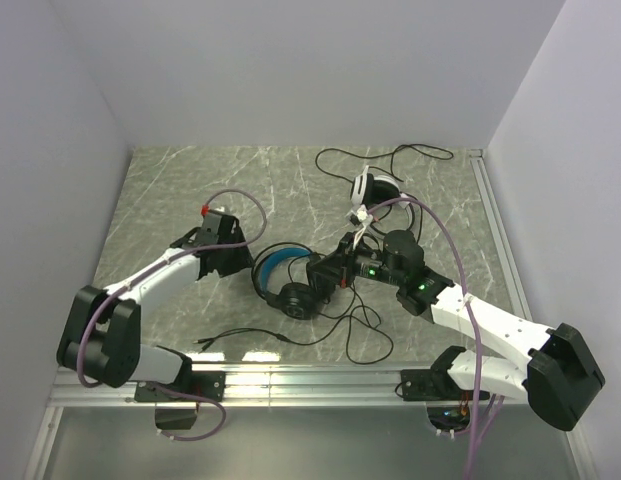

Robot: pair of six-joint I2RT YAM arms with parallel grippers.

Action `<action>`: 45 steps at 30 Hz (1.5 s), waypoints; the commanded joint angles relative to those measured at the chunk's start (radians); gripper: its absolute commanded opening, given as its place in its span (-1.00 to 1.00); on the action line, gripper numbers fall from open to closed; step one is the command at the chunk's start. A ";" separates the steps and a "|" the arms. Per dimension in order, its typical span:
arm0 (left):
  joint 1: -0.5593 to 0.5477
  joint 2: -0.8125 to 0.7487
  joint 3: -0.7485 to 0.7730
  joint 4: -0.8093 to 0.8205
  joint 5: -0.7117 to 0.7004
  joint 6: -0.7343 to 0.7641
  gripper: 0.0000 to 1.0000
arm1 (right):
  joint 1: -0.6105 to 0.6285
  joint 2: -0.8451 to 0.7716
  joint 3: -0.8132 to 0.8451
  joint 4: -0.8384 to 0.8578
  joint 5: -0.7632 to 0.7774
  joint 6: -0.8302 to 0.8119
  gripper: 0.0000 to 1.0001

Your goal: Wrap the headphones

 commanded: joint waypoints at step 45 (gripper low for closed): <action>-0.136 0.187 0.249 -0.189 -0.222 0.019 -0.99 | 0.000 -0.094 -0.116 -0.202 0.158 0.000 -0.78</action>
